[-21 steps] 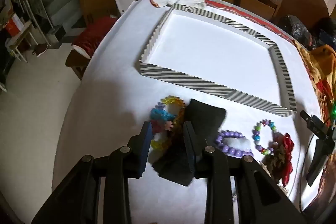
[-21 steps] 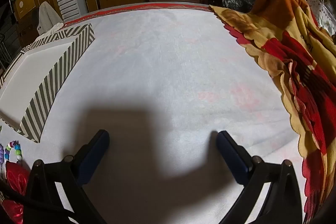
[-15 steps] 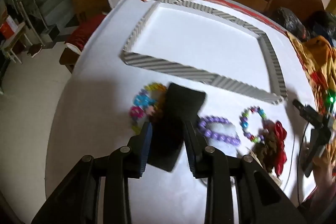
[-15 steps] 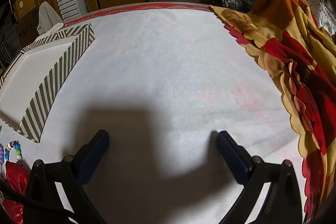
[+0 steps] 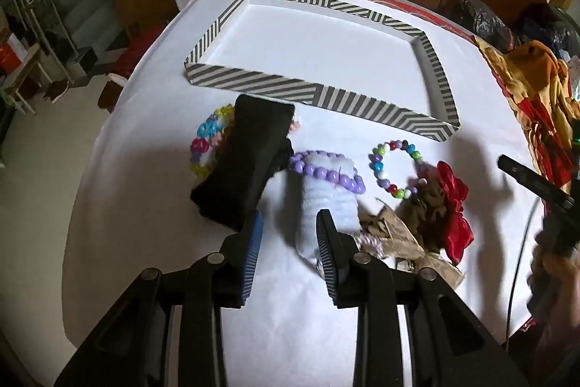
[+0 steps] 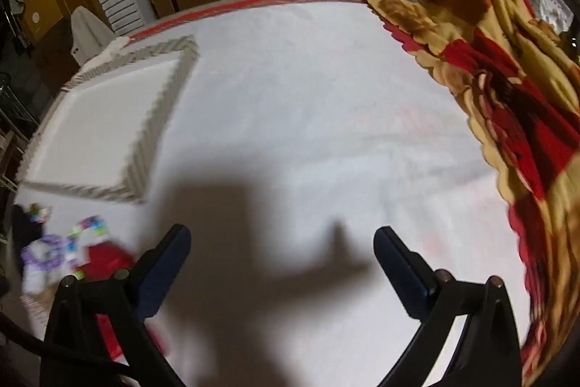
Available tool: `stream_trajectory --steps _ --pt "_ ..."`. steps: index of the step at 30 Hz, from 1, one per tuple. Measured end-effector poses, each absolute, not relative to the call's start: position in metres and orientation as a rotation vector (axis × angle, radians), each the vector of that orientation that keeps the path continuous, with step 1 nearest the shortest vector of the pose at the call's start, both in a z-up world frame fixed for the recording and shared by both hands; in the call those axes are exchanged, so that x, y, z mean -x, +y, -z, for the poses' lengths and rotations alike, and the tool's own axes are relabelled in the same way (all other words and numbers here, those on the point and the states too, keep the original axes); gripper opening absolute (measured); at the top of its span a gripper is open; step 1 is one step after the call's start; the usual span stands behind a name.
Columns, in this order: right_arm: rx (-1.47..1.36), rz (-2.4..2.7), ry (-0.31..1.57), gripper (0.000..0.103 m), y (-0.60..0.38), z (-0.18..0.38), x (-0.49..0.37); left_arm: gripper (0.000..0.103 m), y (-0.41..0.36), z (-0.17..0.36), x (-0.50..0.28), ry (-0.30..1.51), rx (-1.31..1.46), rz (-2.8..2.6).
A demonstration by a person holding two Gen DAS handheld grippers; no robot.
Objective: Organize jewelry
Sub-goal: 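Move both tools toward the jewelry lying in front of the tray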
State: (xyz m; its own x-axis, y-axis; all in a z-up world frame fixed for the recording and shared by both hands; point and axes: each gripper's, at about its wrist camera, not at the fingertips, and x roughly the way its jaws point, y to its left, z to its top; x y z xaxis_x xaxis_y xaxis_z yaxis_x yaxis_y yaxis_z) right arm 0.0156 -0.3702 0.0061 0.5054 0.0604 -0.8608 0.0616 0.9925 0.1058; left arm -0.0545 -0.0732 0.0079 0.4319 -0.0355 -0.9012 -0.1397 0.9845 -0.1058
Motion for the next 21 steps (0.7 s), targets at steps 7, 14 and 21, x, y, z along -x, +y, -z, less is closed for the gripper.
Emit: stream_trajectory --steps 7,14,21 --pt "-0.107 -0.110 0.978 0.103 -0.318 -0.062 0.041 0.037 -0.075 -0.017 0.070 1.107 0.196 -0.081" --pt "-0.043 -0.201 0.951 0.103 -0.273 -0.084 0.070 0.037 -0.078 -0.033 0.083 1.058 0.192 -0.086" --pt "0.007 -0.245 0.946 0.103 -0.252 -0.088 0.087 0.037 -0.074 -0.035 0.093 1.041 0.208 -0.098"
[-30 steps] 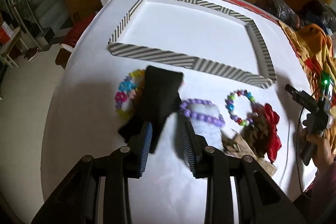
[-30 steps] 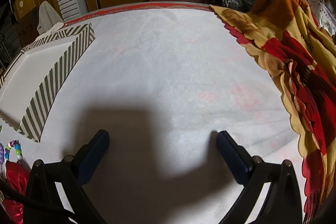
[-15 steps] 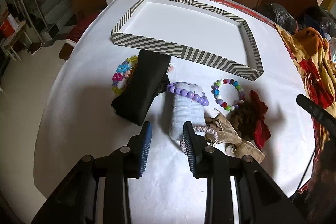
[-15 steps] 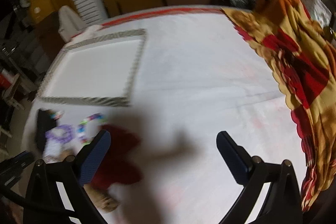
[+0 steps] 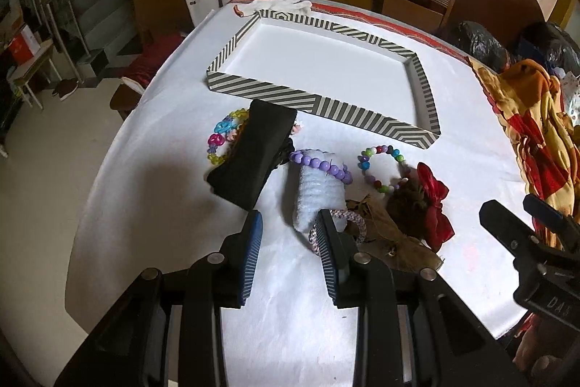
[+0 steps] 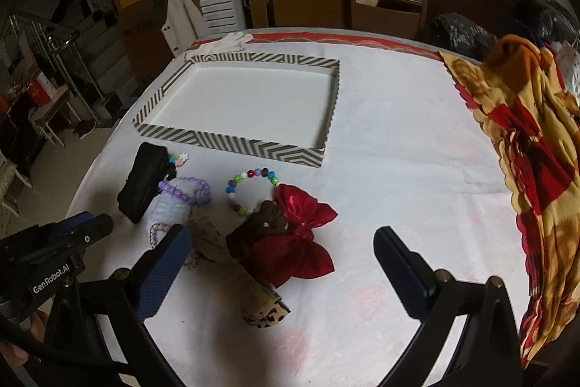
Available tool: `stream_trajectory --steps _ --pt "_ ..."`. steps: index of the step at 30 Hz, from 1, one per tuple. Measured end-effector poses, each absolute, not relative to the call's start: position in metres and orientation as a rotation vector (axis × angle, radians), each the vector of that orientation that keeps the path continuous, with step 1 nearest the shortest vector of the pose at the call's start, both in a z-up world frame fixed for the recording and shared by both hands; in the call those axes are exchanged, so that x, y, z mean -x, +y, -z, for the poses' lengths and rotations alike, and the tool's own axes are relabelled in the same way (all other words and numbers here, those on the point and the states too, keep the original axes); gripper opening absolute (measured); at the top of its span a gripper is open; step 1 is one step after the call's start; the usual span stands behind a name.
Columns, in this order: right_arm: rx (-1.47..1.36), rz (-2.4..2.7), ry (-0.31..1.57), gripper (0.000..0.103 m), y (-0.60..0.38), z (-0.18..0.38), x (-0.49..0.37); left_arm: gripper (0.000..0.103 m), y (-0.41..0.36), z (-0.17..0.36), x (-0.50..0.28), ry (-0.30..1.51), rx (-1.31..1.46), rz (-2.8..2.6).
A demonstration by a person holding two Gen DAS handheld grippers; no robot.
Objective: Organize jewelry
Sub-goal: 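Move both tools toward the jewelry lying in front of the tray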
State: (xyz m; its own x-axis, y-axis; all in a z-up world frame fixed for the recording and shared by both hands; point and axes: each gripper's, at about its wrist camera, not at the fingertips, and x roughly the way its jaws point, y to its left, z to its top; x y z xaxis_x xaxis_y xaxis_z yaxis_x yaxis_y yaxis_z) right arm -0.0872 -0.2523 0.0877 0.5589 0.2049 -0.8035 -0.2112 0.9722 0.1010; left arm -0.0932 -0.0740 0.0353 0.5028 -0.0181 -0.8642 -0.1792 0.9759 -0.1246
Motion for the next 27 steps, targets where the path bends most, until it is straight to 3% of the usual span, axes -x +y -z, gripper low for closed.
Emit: stream_trajectory --steps 27 --pt "0.051 -0.269 0.941 0.103 -0.240 -0.087 0.091 0.037 -0.075 -0.034 0.101 1.052 0.187 -0.114"
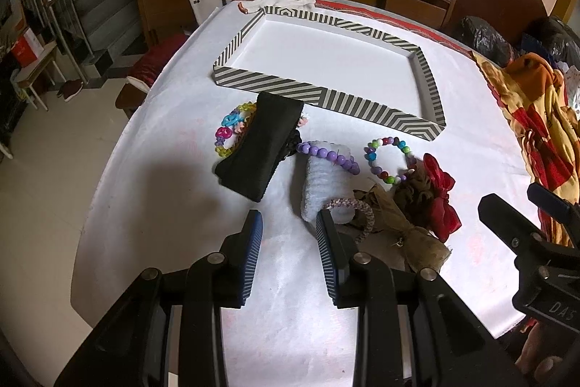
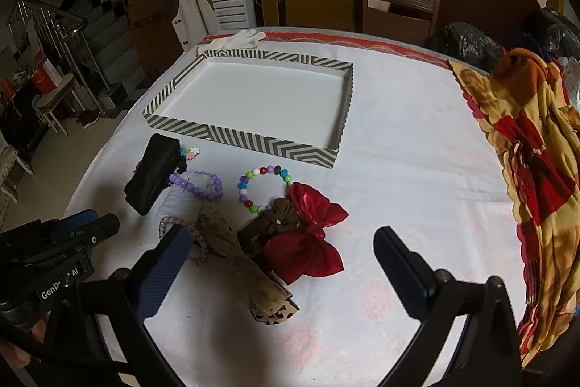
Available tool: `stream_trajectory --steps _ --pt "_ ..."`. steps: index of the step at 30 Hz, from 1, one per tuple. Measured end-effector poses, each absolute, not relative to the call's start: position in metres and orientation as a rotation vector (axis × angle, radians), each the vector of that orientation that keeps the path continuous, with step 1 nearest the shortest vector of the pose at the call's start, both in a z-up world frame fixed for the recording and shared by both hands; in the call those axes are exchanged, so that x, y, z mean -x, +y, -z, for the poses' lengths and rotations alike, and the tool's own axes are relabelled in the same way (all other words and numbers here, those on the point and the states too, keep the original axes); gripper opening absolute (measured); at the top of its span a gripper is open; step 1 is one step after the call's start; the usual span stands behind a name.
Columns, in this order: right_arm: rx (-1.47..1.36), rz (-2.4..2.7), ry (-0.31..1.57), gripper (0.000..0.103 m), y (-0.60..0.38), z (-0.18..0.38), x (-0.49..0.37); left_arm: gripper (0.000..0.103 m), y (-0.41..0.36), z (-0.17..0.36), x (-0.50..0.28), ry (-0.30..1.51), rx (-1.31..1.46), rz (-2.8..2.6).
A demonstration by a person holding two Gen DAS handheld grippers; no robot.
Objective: Organize jewelry
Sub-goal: 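Move both tools toward the jewelry lying in front of the tray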
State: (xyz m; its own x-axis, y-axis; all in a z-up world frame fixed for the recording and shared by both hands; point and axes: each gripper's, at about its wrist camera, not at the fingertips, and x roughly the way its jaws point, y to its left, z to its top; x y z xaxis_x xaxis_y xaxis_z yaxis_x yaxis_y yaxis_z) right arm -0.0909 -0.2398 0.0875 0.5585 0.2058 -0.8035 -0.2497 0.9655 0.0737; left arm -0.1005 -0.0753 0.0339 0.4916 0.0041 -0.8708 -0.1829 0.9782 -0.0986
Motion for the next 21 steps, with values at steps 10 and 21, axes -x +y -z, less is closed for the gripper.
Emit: stream_trajectory --steps 10,21 --pt "0.060 -0.269 0.937 0.103 -0.2379 -0.0874 0.0912 0.037 -0.0747 -0.0349 0.0991 1.048 0.192 -0.108" --pt "0.064 -0.264 0.940 0.103 -0.2405 -0.0866 0.0887 0.037 -0.0678 -0.0292 0.0977 1.083 0.207 -0.111"
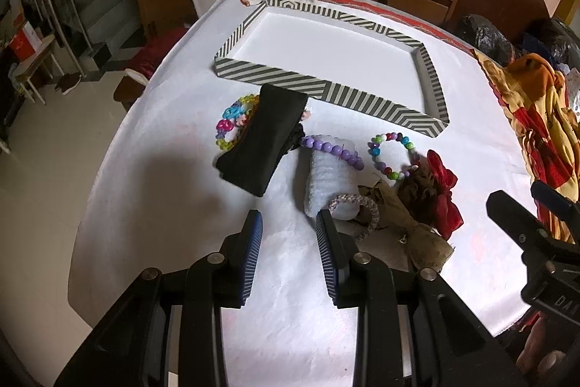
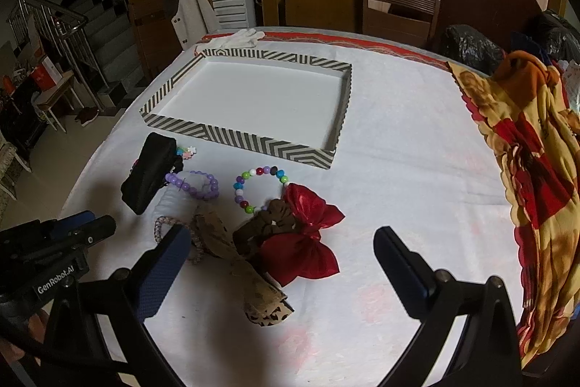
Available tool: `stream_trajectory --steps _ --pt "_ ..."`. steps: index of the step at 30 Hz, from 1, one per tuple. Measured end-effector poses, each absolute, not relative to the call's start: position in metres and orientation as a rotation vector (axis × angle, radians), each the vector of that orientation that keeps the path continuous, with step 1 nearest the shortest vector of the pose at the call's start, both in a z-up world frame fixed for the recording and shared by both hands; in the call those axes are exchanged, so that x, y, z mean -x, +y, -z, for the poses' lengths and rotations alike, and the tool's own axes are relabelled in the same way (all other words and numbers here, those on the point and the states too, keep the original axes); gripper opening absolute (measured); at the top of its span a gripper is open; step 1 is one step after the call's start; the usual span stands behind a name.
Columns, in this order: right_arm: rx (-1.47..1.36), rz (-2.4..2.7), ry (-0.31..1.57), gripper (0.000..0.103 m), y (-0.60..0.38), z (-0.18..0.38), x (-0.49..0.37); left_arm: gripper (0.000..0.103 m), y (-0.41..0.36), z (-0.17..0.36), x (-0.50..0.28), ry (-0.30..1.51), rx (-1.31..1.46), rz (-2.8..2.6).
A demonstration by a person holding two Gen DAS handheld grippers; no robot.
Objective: Organize jewelry
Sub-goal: 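Move both tools toward the jewelry lying in front of the tray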
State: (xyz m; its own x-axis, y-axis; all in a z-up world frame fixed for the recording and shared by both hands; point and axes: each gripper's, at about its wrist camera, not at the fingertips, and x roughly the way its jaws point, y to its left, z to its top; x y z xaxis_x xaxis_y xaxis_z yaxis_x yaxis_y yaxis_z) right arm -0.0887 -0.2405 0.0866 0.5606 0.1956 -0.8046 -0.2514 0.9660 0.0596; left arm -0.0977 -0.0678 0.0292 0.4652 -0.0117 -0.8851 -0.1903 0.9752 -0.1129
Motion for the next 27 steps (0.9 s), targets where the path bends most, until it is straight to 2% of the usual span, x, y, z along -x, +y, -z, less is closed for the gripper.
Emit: stream_trajectory --steps 27 --pt "0.045 -0.325 0.957 0.103 -0.2476 -0.0802 0.0821 0.037 -0.0602 -0.0324 0.0912 1.073 0.184 -0.158"
